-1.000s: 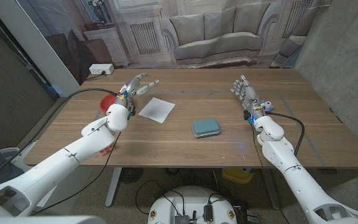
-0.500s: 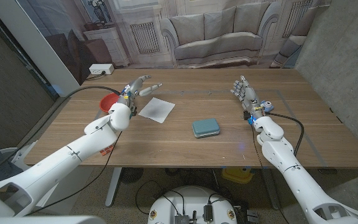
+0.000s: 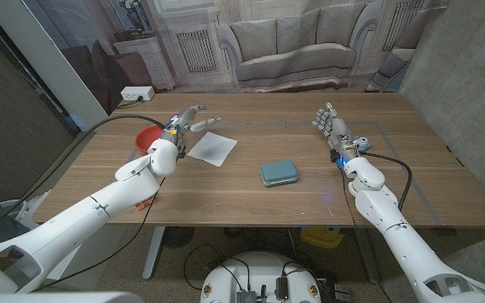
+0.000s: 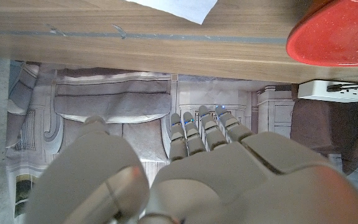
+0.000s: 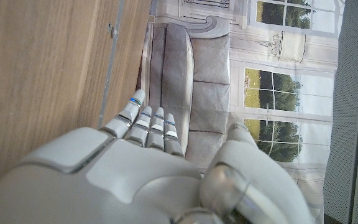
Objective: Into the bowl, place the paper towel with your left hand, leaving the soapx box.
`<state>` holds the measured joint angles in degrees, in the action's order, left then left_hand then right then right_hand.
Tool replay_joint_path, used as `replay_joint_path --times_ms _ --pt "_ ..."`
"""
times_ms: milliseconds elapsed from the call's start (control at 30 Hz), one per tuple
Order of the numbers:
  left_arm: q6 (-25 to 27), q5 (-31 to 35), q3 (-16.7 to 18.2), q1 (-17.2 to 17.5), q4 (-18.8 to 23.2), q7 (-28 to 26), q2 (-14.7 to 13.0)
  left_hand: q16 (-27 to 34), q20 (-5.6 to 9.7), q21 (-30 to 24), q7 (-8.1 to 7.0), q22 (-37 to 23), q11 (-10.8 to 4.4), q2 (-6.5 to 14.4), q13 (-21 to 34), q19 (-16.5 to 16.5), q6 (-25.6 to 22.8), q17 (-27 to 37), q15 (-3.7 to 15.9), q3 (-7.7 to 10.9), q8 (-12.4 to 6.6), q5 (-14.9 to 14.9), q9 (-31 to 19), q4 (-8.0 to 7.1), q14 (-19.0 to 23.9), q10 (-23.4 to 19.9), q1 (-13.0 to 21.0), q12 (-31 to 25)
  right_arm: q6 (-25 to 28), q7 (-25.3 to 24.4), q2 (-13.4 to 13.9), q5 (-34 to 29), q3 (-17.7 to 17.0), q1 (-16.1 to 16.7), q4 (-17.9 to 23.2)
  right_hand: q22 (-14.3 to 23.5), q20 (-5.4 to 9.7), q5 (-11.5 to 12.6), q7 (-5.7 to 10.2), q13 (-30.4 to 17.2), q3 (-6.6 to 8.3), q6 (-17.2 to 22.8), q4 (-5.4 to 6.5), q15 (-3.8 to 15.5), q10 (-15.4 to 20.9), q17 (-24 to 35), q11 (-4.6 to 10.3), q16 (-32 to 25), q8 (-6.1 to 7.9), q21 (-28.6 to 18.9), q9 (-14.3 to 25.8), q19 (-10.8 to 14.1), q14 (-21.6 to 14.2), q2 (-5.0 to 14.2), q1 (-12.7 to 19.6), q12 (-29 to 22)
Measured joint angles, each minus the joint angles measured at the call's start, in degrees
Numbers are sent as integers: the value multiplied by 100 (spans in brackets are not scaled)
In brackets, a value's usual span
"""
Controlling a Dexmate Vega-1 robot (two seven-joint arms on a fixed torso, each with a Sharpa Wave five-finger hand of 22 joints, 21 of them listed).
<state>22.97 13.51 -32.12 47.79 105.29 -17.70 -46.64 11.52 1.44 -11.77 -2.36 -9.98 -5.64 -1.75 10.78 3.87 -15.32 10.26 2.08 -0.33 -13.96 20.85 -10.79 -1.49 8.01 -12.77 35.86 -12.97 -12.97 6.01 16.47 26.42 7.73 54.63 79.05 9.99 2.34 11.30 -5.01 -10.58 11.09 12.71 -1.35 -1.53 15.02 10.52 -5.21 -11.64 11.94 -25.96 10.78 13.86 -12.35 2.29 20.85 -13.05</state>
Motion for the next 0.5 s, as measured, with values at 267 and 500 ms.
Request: replay_joint_path --times_ms 267,500 --pt "231 104 -48 9 129 145 -91 0 -31 0 -30 0 -39 -72 0 30 -30 0 22 -5 0 0 0 52 22 -39 72 0 0 26 -2 13 2 -32 -32 0 0 0 0 0 0 0 0 0 0 0 0 0 -30 0 0 0 0 0 0 0" --pt "377 195 -93 17 208 246 -167 0 -62 0 -61 0 -61 -157 0 124 -60 0 16 -21 1 43 0 135 66 -61 234 0 0 30 -15 14 13 -39 -43 0 0 -29 0 0 0 0 0 -30 0 0 0 0 -30 34 0 0 -30 0 0 0"
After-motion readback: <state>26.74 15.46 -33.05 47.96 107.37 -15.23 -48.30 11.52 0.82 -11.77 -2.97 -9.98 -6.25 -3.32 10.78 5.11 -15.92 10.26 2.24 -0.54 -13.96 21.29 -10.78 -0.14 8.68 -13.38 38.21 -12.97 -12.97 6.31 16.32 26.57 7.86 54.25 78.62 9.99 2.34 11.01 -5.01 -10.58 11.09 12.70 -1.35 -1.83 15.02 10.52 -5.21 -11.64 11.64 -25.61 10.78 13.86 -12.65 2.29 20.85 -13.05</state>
